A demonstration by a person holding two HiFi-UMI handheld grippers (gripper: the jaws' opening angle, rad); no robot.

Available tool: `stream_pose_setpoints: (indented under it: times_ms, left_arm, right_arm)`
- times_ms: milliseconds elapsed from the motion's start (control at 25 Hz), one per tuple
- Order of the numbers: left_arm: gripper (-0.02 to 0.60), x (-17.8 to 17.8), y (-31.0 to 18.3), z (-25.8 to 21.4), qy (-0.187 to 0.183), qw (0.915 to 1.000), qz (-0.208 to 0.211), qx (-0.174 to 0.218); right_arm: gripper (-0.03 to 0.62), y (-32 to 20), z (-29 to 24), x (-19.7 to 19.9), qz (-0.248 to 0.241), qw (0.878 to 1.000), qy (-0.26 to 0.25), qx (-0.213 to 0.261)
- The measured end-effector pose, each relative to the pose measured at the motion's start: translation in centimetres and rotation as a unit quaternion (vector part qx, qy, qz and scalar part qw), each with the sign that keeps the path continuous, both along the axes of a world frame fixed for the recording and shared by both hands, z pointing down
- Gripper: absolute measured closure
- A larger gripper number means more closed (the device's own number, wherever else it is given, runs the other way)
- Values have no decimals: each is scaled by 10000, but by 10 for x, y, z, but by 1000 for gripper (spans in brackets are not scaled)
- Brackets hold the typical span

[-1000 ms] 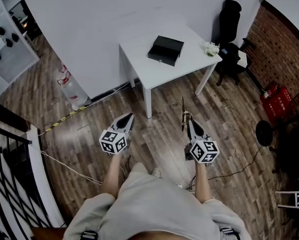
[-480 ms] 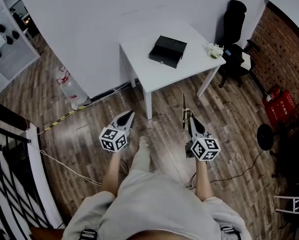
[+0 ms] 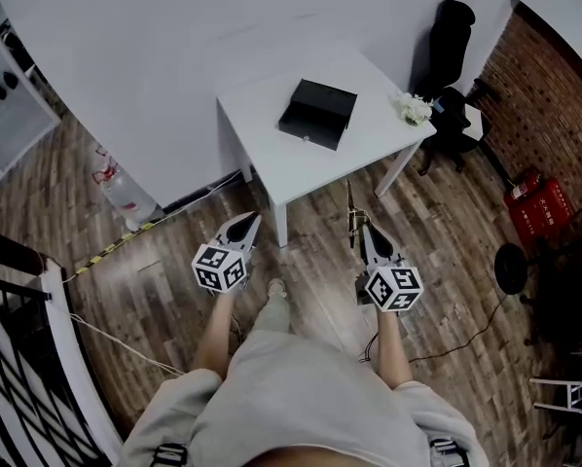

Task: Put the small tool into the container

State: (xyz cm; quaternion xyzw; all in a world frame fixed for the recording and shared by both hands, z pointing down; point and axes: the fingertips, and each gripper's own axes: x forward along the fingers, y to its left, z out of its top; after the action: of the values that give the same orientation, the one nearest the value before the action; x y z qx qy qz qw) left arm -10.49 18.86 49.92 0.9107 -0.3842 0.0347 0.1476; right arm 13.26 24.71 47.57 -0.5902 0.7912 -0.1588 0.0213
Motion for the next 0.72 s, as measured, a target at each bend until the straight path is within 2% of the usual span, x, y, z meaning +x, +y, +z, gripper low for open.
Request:
stream_pose_setpoints:
  times_ms: [720]
  left_arm:
    - [566, -6, -199, -8, 121, 9991, 397, -43]
  right_arm:
    - [586, -178, -15, -5, 513, 9986, 64, -51]
